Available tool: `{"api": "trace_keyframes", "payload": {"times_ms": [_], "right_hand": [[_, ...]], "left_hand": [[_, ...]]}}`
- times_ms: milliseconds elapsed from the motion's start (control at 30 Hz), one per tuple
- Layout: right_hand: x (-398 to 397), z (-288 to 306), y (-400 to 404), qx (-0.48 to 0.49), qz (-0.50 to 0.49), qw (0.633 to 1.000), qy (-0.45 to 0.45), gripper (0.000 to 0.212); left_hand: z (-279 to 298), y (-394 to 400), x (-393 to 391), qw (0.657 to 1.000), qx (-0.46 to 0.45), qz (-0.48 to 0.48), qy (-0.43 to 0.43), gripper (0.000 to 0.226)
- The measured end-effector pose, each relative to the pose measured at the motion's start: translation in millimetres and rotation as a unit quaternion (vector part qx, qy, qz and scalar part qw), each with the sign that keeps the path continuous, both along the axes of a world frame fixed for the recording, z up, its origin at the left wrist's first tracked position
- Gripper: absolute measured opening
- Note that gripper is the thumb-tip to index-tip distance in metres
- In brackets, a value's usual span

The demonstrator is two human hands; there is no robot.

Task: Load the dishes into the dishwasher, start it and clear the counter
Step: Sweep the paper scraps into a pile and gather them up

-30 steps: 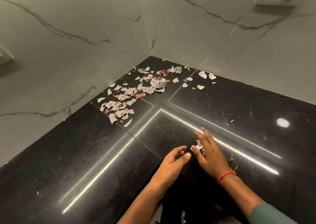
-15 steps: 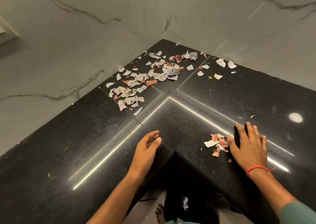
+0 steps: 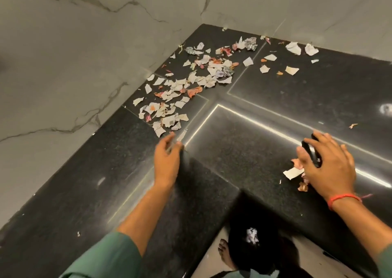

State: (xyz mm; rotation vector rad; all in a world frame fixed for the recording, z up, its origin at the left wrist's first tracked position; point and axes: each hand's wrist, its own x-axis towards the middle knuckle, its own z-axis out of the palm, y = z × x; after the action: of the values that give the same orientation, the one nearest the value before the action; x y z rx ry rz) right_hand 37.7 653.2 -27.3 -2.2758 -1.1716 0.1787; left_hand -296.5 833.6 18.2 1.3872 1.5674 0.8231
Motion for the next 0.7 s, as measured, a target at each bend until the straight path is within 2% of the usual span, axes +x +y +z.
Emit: {"api": "trace_keyframes", "payload": {"times_ms": [200,400,500,567,700], "right_hand": [[0,-1,3,0.006,-0.006,1.0,-0.011,0.064],[-1,-2,4,0.001,-0.008,1.0,-0.021,0.066],[-3,2,7,-0.018,-0.003,0.999,-0.037,0.067],[-4,3,7,-0.035,-0.001,0.998,-0.049,0.068],[-6,6,9,-0.067,0.004,0.996,-0.062,0.07]], "left_hand": [[-4,93,-38,0.978,0.09,0.013,0.188,0.062],[-27,175,-44,0.967,0.041,0.013,0.249,0.072],[-39,178,-28,0.943,0.104,-0.06,0.311,0.074],[-43,161,-11,0.932,0.152,-0.128,0.304,0.07],[-41,111,31,0.926,0.197,-0.234,0.22,0.058]]}}
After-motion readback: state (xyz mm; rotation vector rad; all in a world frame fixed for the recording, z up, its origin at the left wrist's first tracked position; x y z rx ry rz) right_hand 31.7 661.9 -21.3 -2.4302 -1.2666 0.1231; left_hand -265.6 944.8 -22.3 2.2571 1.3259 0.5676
